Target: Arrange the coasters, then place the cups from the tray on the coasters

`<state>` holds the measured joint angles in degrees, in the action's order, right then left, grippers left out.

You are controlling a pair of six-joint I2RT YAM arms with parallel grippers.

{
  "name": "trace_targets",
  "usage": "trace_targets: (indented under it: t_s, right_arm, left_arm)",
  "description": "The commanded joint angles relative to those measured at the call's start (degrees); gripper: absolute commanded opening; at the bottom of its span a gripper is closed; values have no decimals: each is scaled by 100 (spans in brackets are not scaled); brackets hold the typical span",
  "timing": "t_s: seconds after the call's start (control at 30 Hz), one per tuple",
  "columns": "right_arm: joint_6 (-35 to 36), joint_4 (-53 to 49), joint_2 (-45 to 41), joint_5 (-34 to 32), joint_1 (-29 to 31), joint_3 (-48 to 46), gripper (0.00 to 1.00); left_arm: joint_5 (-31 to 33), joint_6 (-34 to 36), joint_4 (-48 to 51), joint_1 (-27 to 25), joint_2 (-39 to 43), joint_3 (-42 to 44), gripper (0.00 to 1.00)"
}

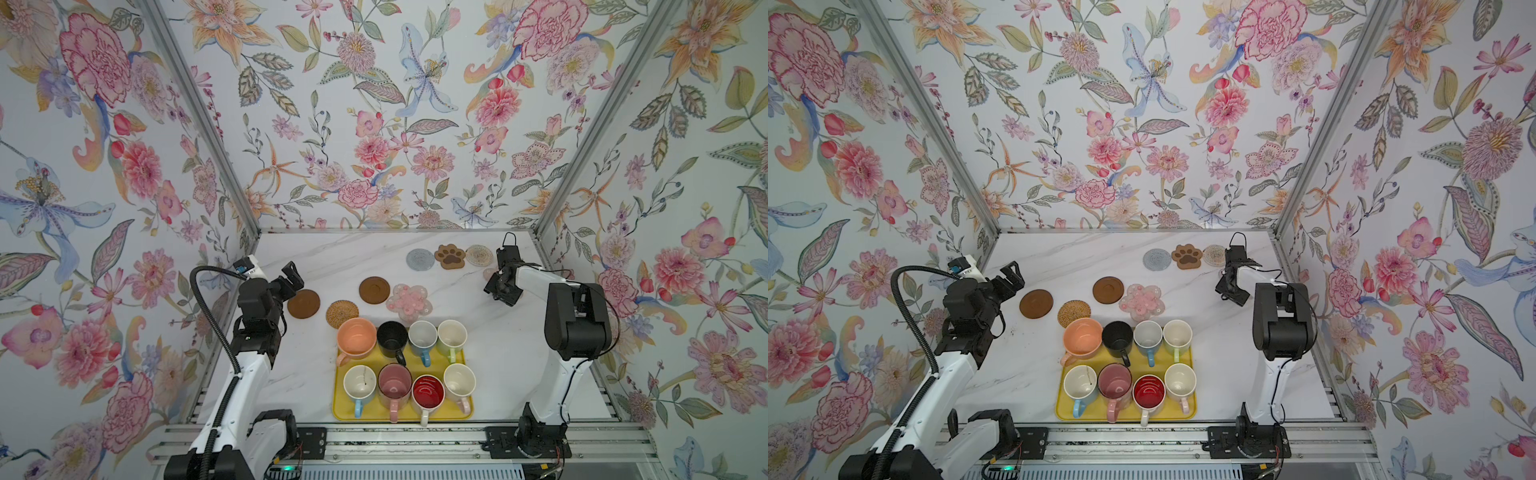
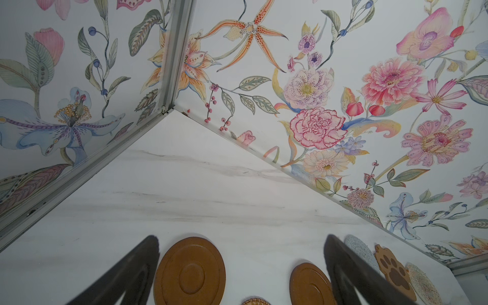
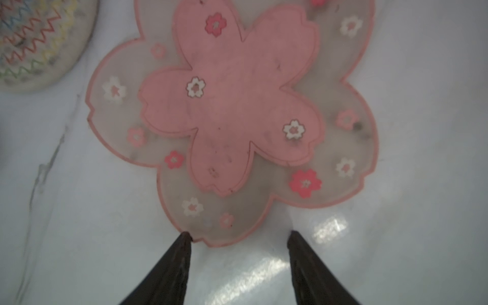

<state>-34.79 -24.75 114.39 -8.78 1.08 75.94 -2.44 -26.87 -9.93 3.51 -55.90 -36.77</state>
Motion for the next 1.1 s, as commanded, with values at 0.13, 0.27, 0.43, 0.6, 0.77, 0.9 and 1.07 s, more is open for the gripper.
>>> trace_targets:
  t_s: [0.13,0.27,0.43,0.6,0.77,0.9,1.07]
  right_arm:
    - [3,-150,624,227,-252,379,56]
    - [31,-271,845,244,-364,734,56]
    - [103,-453,1120,184,-479,1212,56]
    - [134,-551,1249,162,-656,1480,57]
    - [260,-634,1187,68,-827,1607,58]
    - [348,-700,968,41,-785,1632,59]
    - [409,-706,485,-138,-375,1388,64]
  left_arm:
    - [-9,-1,-8,97,106,29,99]
    - [-10,-4,0,115,103,30,99]
    - [-12,2,19,132,102,4,99]
    - [-34,-4,35,144,106,-10,99]
    - [-44,-4,61,156,121,-27,99]
    - [-49,-23,54,157,97,-31,99]
    - [-55,-29,27,164,56,-36,99]
